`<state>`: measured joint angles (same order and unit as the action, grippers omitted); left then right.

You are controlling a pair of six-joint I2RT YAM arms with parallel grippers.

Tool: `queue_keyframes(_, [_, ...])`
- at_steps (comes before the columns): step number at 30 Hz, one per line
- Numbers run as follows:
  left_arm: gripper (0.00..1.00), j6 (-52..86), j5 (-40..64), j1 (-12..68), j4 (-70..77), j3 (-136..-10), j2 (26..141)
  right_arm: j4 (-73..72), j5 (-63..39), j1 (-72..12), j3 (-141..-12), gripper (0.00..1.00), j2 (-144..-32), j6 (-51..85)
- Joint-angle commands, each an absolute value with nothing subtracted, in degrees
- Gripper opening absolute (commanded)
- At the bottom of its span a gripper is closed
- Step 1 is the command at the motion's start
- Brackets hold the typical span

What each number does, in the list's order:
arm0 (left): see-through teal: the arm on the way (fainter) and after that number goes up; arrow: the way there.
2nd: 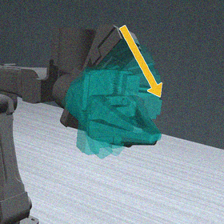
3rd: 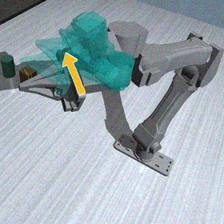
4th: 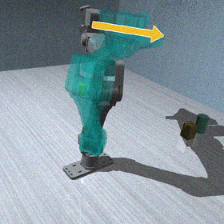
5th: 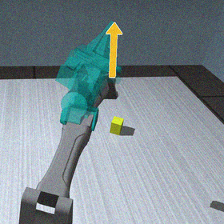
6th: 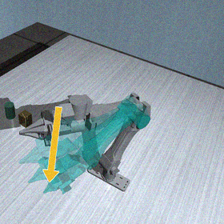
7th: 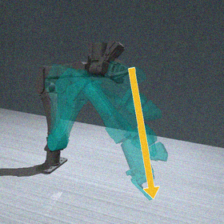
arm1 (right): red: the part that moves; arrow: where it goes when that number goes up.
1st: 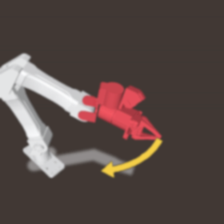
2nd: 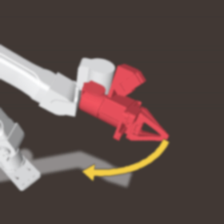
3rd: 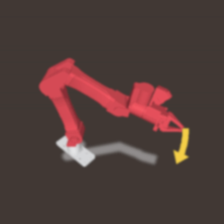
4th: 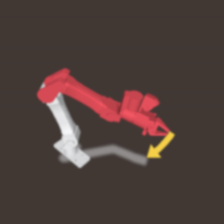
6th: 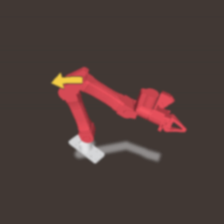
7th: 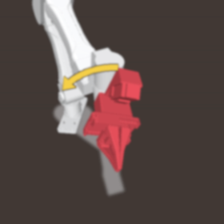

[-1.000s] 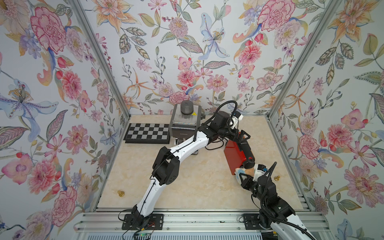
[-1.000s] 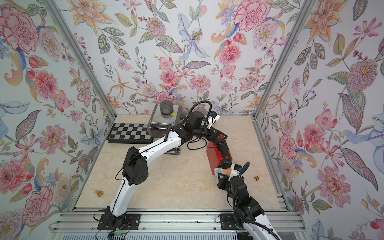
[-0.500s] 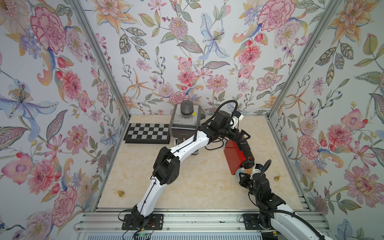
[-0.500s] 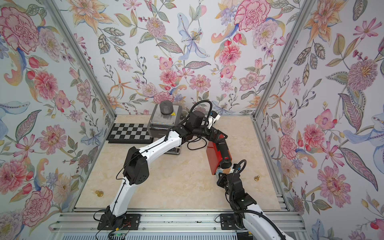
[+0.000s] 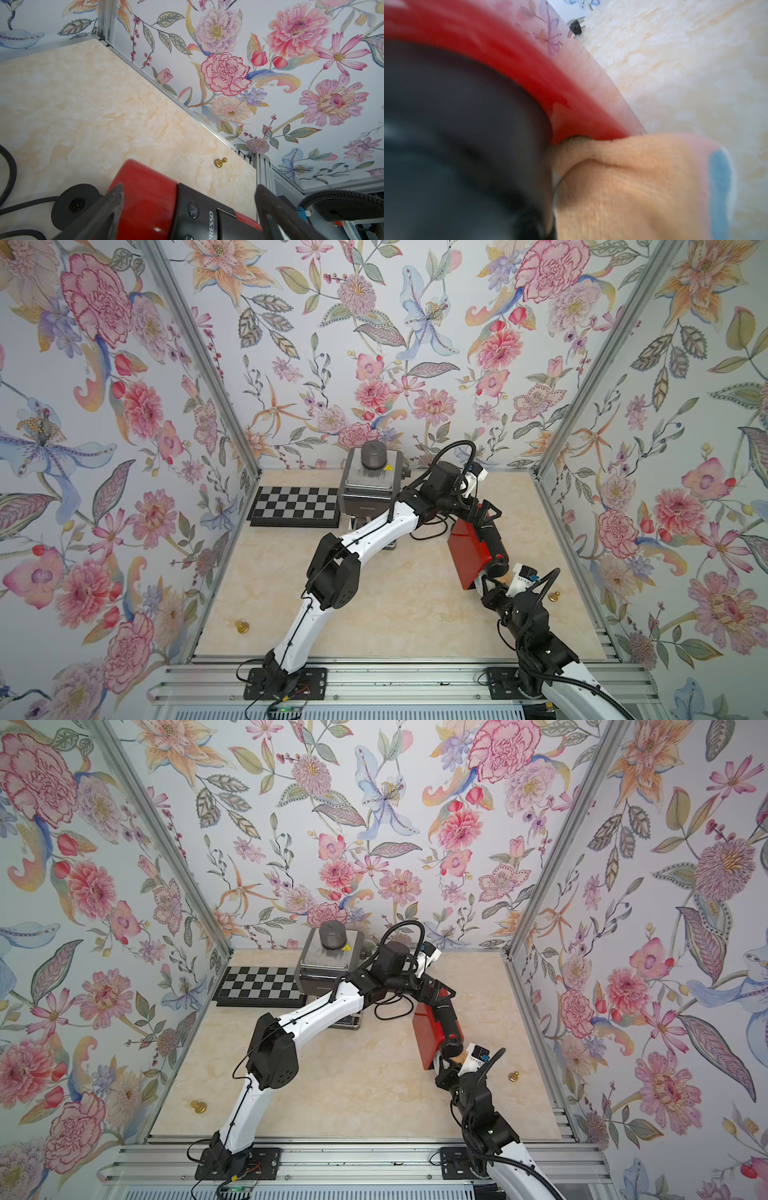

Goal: Wipe the surface of a coffee machine
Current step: Wipe the dirt from the surface of the coffee machine.

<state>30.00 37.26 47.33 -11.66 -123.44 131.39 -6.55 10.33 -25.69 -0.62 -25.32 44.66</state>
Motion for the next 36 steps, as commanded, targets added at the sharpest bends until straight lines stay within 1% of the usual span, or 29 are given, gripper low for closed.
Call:
queue_keyframes(1, [0.99,30.8,37.9,48.2,-14.2,-124.7,134.8,-10.8,12.6,-24.7,0.4,0.0,-33.0,45.6])
queue_keyframes(5, [0.99,30.8,38.1,48.5,-14.5,-125.1,135.0,-21.9,12.4,-24.7,2.1,0.0,-41.9,46.4])
queue_keyframes(7, [0.99,30.9,38.1,48.5,-14.7,-125.1,135.0,-25.4,12.4,-25.3,2.7,0.0,-42.0,45.7])
queue_keyframes(9, [0.99,30.8,38.1,48.5,-15.0,-125.2,135.0,-26.9,14.4,-27.0,3.4,0.0,-38.6,44.6])
queue_keyframes(14, [0.99,30.9,38.1,48.6,-14.8,-125.1,135.0,-21.7,16.2,-27.6,4.4,0.0,-27.4,42.4])
queue_keyframes(16, [0.99,31.0,38.1,48.7,-14.6,-125.2,135.2,-19.6,17.0,-27.4,5.1,0.0,-25.1,43.0])
queue_keyframes(18, [0.99,31.3,38.3,48.7,-14.3,-125.3,135.4,-18.6,16.9,-26.9,5.5,0.0,-25.5,43.5])
queue_keyframes(21, [0.99,31.4,38.6,48.9,-14.4,-125.7,135.8,-20.6,16.4,-26.5,5.6,0.0,-30.5,43.8])
queue_keyframes(28, [0.99,30.9,38.2,48.9,-16.0,-127.0,136.2,-29.4,11.4,-26.2,1.1,0.0,-51.4,43.4])
queue_keyframes(31, [0.99,30.7,37.9,48.9,-16.4,-127.0,136.1,-33.5,9.1,-26.6,-0.2,0.0,-58.6,43.3])
queue_keyframes(33, [0.99,30.7,37.8,49.0,-16.5,-126.9,136.0,-33.7,8.1,-26.8,-0.9,0.0,-60.9,43.0])
queue_keyframes(36, [0.99,30.5,37.9,48.9,-16.6,-126.9,136.0,-31.4,8.7,-27.7,-0.5,0.0,-58.4,42.9])
